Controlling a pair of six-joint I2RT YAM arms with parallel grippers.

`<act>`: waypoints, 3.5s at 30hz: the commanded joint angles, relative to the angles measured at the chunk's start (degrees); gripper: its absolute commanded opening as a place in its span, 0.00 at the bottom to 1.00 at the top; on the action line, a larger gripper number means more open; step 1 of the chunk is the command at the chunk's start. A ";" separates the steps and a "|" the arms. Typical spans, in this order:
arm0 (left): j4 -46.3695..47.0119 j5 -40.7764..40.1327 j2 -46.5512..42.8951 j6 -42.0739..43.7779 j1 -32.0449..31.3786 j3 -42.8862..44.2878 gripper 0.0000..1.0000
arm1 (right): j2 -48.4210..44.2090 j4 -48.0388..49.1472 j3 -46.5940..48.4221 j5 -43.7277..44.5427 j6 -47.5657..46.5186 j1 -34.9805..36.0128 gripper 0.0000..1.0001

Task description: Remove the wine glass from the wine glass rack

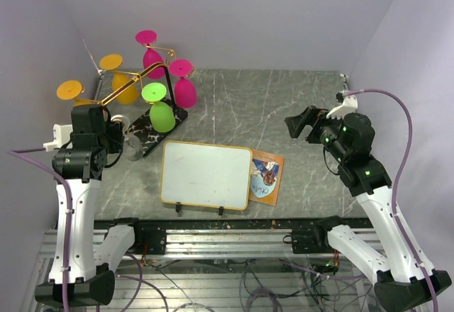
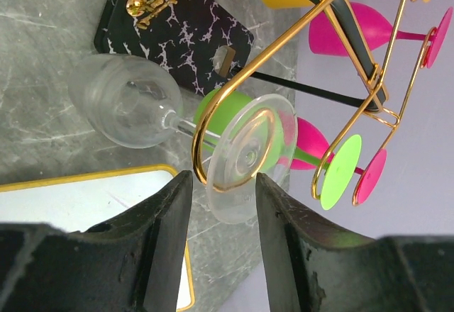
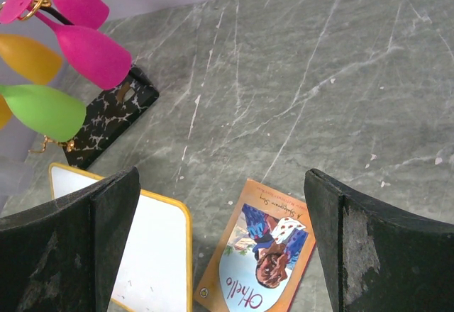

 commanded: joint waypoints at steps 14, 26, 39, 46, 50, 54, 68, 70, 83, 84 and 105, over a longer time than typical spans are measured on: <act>0.57 1.56 -0.08 -3.40 0.54 -0.26 0.21 | -0.80 -0.55 -0.34 0.72 0.35 0.29 1.00; 3.32 3.28 -0.59 -4.48 0.51 0.88 0.15 | -0.76 -0.08 -0.55 0.15 0.76 0.27 1.00; 3.25 1.94 -2.74 -6.51 0.49 2.30 0.07 | -0.68 -0.22 -0.36 0.16 0.55 0.36 1.00; 6.18 1.66 -4.78 -7.83 0.51 0.65 0.07 | -0.45 -0.10 -0.50 -0.07 0.63 0.34 1.00; 5.78 1.36 -4.77 -7.80 0.50 1.13 0.07 | -0.45 -0.13 -0.54 0.01 0.67 0.36 1.00; 4.17 -0.27 -4.63 -7.49 0.54 3.06 0.07 | -0.44 -0.21 -0.45 -0.03 0.72 0.36 1.00; 5.19 -3.59 -5.07 -8.73 0.49 3.47 0.07 | -0.43 -0.56 -0.10 0.03 0.58 0.35 1.00; 5.78 -4.08 -5.34 -9.49 0.51 3.19 0.07 | -0.32 -0.57 -0.10 -0.01 0.52 0.36 1.00; 9.38 -7.66 -5.31 -14.48 0.54 0.81 0.07 | 0.39 -0.80 0.42 -0.24 0.90 0.36 1.00; 9.72 -7.61 -5.16 -15.01 0.49 0.53 0.07 | 0.35 -0.80 0.51 -0.21 0.93 0.35 1.00; 12.43 -7.96 1.28 -17.21 0.51 3.59 0.07 | 0.47 -1.57 1.12 0.12 2.17 0.30 1.00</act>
